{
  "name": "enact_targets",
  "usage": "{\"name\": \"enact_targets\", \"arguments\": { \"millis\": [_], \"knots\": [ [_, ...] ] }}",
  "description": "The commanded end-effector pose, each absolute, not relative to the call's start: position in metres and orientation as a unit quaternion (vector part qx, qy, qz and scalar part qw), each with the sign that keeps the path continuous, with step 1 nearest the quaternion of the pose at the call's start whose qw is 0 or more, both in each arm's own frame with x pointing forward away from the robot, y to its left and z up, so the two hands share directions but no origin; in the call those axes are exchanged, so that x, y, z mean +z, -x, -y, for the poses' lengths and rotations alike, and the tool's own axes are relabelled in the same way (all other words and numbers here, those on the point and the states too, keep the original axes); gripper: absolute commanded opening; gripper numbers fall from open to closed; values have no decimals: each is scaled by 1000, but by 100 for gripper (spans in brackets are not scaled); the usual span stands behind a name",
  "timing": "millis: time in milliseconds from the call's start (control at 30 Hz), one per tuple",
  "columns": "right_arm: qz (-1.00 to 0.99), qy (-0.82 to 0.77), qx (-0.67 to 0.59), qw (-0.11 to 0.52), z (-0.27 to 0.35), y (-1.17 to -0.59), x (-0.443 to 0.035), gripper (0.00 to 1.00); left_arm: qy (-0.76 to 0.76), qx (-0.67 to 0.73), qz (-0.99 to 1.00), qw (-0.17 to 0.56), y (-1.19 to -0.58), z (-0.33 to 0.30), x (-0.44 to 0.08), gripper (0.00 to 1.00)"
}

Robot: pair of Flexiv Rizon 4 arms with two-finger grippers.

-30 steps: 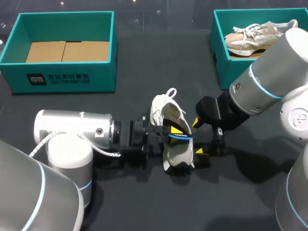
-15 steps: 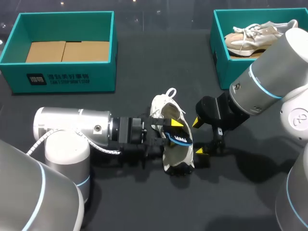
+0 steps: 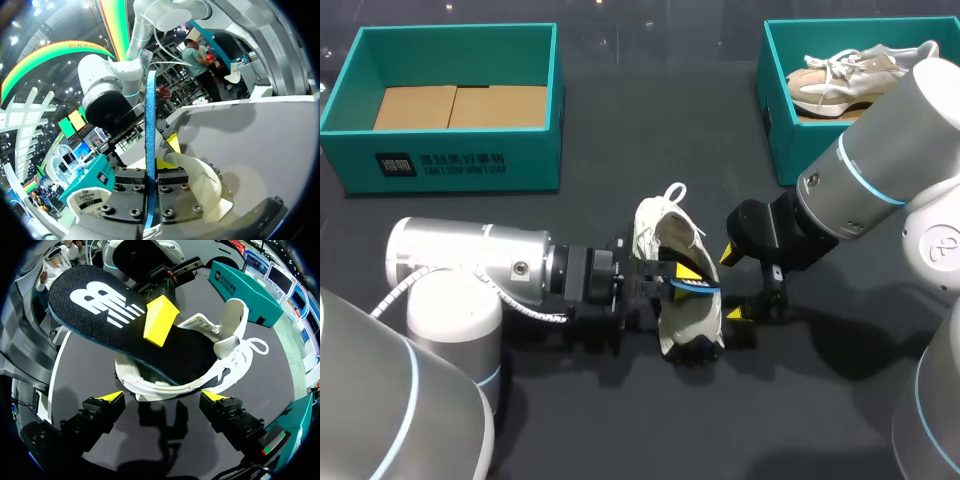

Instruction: Take the shoe out of the shoebox, open the shoe tongue, remove and reinsert the insole, then place the shoe into the shoebox

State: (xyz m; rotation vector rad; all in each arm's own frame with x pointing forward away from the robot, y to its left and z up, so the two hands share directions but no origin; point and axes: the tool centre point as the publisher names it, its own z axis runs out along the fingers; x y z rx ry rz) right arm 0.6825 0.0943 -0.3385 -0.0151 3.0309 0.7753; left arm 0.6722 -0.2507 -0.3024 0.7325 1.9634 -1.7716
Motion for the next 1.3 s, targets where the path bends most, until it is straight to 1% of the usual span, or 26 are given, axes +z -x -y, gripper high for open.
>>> {"name": "enact_targets", "arguments": {
  "millis": [33,300,567,600,633,667,733,833,1033,1067,1100,1133,1167,1300],
  "knots": [
    [-969,5,248,8,-95,-681,-340,100,-266,-630,-701,202,-679,254,-313,0],
    [-969,5,248,8,-95,-681,-340,100,-267,-613,-710,219,-690,254,-327,0],
    [-969,5,248,8,-95,-681,-340,100,-254,-612,-719,211,-698,252,-332,0],
    [-969,5,248,8,-95,-681,-340,100,-254,-614,-718,209,-697,251,-331,6],
    [-969,5,248,8,-95,-681,-340,100,-253,-618,-715,206,-695,251,-329,19],
    [-969,5,248,8,-95,-681,-340,100,-253,-620,-714,205,-693,250,-326,28],
    [-969,5,248,8,-95,-681,-340,100,-254,-624,-711,203,-690,249,-322,36],
    [-969,5,248,8,-95,-681,-340,100,-257,-629,-705,202,-684,248,-314,36],
    [-969,5,248,8,-95,-681,-340,100,-264,-634,-699,199,-674,249,-304,32],
    [-969,5,248,8,-95,-681,-340,100,-265,-634,-698,199,-673,249,-303,25],
    [-969,5,248,8,-95,-681,-340,100,-266,-635,-698,199,-672,250,-302,15],
    [-969,5,248,8,-95,-681,-340,100,-268,-635,-697,199,-672,251,-302,3],
    [-969,5,248,8,-95,-681,-340,100,-271,-633,-697,200,-671,252,-302,0],
    [-969,5,248,8,-95,-681,-340,100,-280,-627,-697,207,-673,257,-309,0]
  ]
}}
